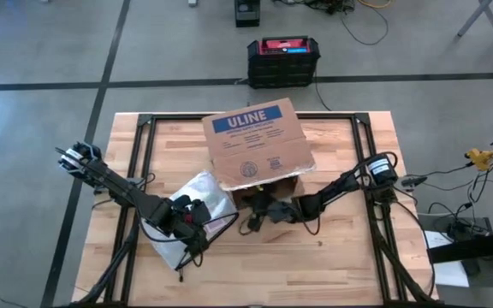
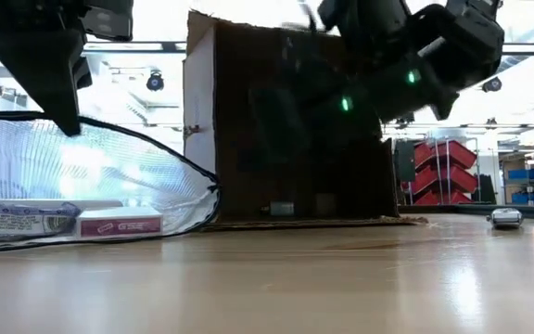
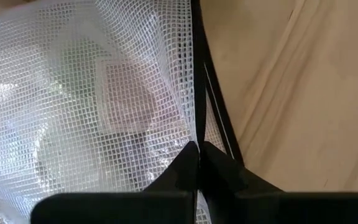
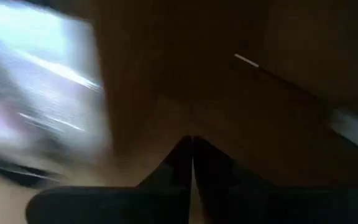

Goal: Unpack boxes
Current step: Put the blue charger adapter into the white zip bag

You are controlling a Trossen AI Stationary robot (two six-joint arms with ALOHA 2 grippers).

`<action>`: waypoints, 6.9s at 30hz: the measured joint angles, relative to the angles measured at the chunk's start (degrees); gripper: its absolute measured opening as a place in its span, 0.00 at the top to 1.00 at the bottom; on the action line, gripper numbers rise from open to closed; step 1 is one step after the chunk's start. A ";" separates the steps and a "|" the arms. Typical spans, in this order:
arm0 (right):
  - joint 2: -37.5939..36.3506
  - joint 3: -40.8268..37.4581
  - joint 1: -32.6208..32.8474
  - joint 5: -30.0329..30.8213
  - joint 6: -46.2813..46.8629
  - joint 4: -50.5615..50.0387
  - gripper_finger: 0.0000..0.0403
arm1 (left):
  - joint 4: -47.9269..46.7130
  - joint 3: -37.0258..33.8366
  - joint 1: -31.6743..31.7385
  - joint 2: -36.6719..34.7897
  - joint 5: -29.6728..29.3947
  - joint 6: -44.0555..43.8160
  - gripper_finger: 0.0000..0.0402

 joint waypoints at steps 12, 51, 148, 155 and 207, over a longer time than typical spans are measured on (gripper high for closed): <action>0.23 0.07 -3.10 3.03 26.36 -25.94 1.00 | 0.01 0.00 0.00 0.00 0.01 -0.03 1.00; -6.63 -0.37 0.18 22.48 50.10 -48.91 1.00 | 1.51 -0.03 -1.38 0.04 1.26 -1.25 1.00; -11.82 0.95 9.28 -12.25 10.31 -35.17 0.59 | 14.99 -1.31 -3.43 5.33 -12.22 -2.96 1.00; -7.86 5.57 12.32 -12.22 5.30 -25.48 0.59 | 23.59 -1.31 -3.43 5.33 -12.16 0.09 1.00; 17.84 32.35 7.39 -8.99 5.40 -28.93 0.96 | 19.18 -1.53 -7.02 6.05 -11.13 2.93 1.00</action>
